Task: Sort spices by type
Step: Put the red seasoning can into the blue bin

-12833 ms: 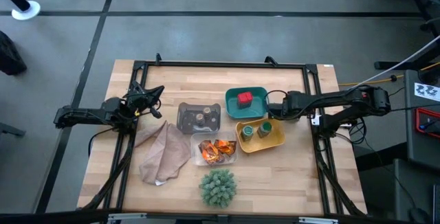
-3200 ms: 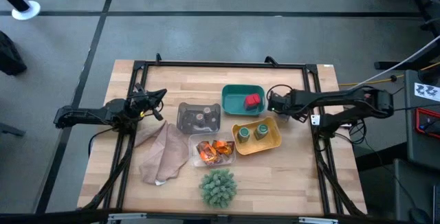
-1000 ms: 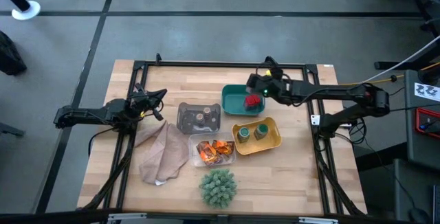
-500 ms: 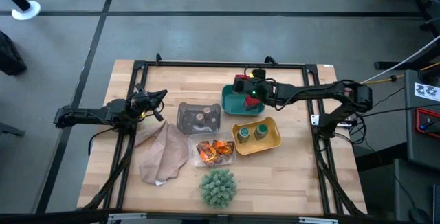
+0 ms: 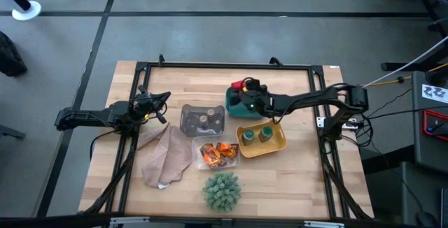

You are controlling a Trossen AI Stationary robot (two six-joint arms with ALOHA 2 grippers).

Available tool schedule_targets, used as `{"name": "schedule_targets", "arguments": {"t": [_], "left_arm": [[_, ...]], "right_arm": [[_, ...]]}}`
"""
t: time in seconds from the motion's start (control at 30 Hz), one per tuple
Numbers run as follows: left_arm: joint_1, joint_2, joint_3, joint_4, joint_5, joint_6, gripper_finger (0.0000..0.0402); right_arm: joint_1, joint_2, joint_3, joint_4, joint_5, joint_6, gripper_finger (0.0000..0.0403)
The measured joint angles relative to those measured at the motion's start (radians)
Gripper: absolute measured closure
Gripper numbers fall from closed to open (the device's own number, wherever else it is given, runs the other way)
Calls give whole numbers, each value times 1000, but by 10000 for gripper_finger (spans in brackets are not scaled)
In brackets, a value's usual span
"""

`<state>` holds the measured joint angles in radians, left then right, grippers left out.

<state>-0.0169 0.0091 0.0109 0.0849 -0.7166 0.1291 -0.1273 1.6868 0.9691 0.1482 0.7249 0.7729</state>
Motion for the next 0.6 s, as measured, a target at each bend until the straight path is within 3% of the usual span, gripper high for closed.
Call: {"name": "schedule_targets", "arguments": {"t": [0.6], "left_arm": [[0, 0, 0, 0, -1, 0, 402]], "right_arm": [[6, 112, 0, 89, 18, -202, 80]]}}
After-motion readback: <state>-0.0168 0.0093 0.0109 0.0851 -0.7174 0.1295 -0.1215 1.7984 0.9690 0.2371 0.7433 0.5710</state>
